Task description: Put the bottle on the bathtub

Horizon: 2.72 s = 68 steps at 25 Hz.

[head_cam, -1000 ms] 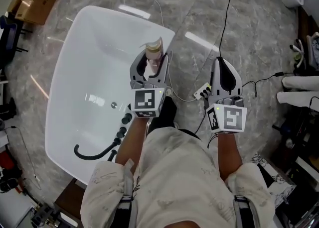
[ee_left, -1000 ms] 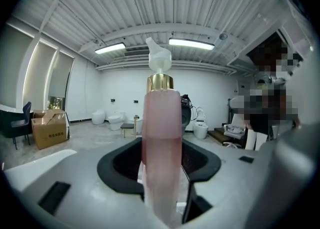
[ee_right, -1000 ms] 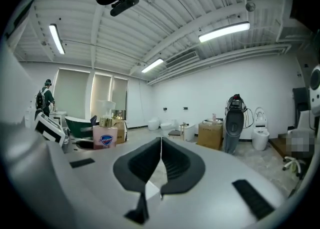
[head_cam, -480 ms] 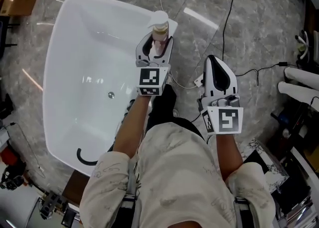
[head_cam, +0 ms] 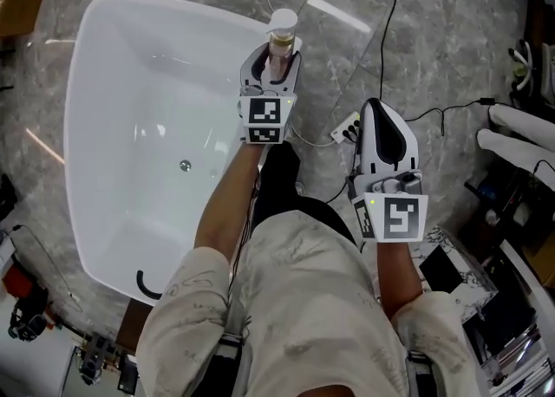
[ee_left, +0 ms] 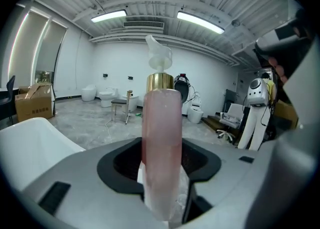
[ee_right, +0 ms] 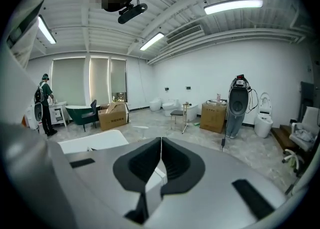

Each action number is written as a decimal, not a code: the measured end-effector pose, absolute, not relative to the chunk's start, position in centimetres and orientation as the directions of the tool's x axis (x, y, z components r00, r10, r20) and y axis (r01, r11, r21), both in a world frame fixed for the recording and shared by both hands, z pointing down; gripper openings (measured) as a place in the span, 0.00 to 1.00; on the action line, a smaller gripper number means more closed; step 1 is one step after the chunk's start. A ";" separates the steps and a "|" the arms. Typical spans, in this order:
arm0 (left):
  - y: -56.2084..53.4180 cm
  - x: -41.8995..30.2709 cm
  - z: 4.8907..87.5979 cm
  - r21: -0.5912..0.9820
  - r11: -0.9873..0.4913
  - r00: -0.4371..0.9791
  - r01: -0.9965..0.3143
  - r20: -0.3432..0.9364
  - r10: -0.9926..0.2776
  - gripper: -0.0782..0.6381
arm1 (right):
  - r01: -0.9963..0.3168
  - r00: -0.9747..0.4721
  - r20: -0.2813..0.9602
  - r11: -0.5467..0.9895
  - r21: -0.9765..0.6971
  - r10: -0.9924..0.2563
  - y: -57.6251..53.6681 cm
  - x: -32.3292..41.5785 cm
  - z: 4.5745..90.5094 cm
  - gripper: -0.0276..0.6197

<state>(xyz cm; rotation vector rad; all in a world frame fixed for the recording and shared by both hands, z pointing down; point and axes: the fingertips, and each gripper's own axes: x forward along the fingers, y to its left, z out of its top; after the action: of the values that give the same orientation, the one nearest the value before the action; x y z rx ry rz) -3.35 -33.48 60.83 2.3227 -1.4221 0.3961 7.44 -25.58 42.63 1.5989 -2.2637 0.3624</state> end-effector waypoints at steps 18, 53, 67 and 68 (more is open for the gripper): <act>-36.2 -1.6 64.5 0.106 -0.430 0.434 -0.897 0.398 -0.808 0.42 | -0.947 -0.286 0.487 0.321 -0.013 -0.825 -25.3 9.5 46.1 0.03; -28.9 -6.0 61.2 0.031 -0.431 0.404 -0.902 0.413 -0.816 0.47 | -0.917 -0.366 0.419 0.399 -0.009 -0.831 -25.4 5.7 42.4 0.03; -24.7 -11.5 47.1 -0.073 -0.137 0.114 -0.988 0.257 -0.960 0.47 | -0.845 -0.518 0.263 0.535 -0.006 -0.814 -27.0 5.7 36.5 0.03; -24.2 -11.1 46.0 -0.074 -0.125 0.105 -0.989 0.237 -0.966 0.47 | -0.838 -0.529 0.251 0.545 -0.005 -0.811 -26.9 6.0 36.1 0.03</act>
<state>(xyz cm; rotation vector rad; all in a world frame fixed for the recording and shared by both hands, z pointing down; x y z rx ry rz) -11.12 -24.21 45.98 2.2557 -2.0055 0.3467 5.99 -26.93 36.08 1.3897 -2.5633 0.1835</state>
